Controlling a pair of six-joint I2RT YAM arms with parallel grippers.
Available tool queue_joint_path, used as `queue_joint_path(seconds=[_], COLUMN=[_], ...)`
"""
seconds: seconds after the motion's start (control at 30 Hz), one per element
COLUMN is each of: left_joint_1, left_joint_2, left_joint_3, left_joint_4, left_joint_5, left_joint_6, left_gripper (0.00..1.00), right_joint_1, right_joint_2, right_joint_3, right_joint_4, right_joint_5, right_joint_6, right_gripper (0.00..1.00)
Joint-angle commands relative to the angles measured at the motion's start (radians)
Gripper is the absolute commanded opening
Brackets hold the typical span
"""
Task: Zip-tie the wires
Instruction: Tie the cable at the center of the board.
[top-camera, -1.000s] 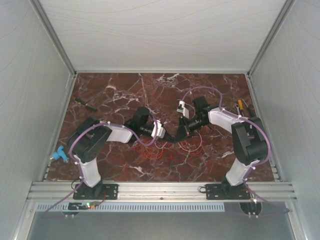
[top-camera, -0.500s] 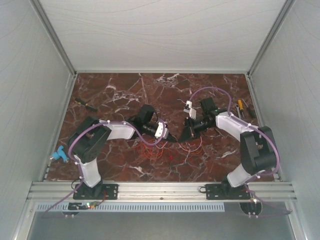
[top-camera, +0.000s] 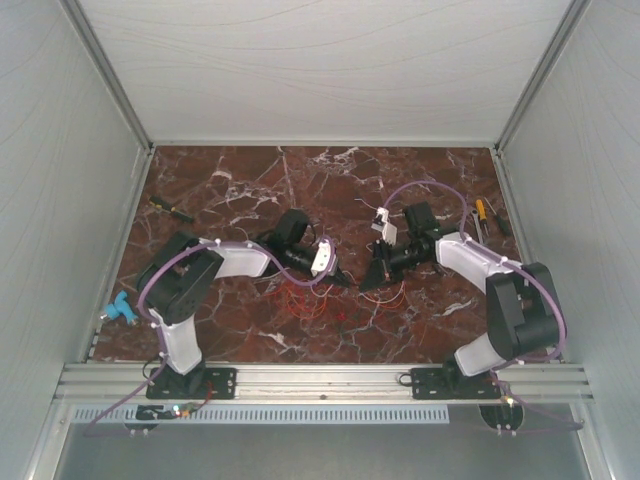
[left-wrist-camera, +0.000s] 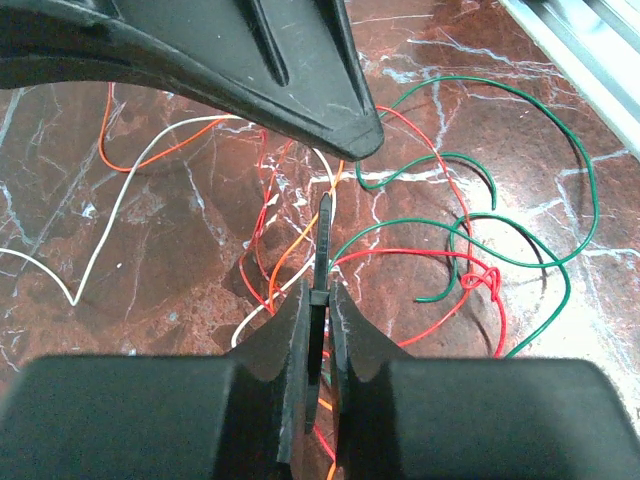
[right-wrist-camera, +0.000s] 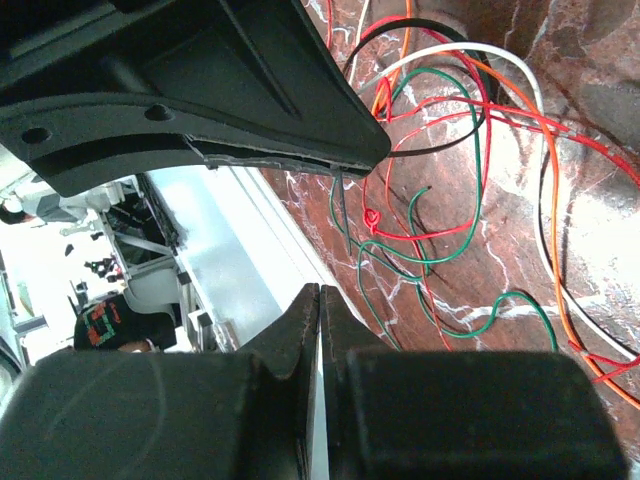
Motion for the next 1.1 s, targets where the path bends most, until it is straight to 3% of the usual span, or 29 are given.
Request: queue_joint_path(seconds=[0.0, 0.3, 0.37, 0.4, 0.53, 0.63, 0.8, 1.07], left_joint_1=[0.007, 0.019, 0.019, 0.019, 0.019, 0.019, 0.019, 0.019], left_joint_2=[0.009, 0.024, 0.029, 0.031, 0.038, 0.040, 0.046, 0.048], left_joint_3=[0.035, 0.047, 0.055, 0.059, 0.059, 0.052, 0.044, 0.040], left_joint_4=[0.018, 0.043, 0.046, 0.051, 0.111, 0.164, 0.245, 0.267], left_joint_5=[0.011, 0.018, 0.019, 0.021, 0.021, 0.008, 0.025, 0.032], left_joint_6=[0.011, -0.037, -0.060, -0.075, -0.165, -0.237, -0.338, -0.371], left_gripper=[0.00, 0.00, 0.00, 0.00, 0.00, 0.00, 0.00, 0.00], right_joint_1=[-0.011, -0.047, -0.039, -0.030, 0.003, 0.027, 0.048, 0.096], right_joint_2=[-0.038, -0.130, -0.176, -0.206, -0.308, -0.346, -0.296, -0.182], right_joint_3=[-0.022, -0.081, -0.113, -0.132, -0.211, -0.266, -0.258, -0.186], right_joint_4=[0.034, 0.102, 0.175, 0.225, 0.372, 0.451, 0.487, 0.526], right_joint_5=[0.013, 0.053, 0.097, 0.129, 0.294, 0.365, 0.405, 0.418], right_joint_6=[0.025, 0.157, 0.250, 0.304, 0.498, 0.605, 0.638, 0.633], right_gripper=[0.00, 0.00, 0.32, 0.40, 0.53, 0.54, 0.53, 0.37])
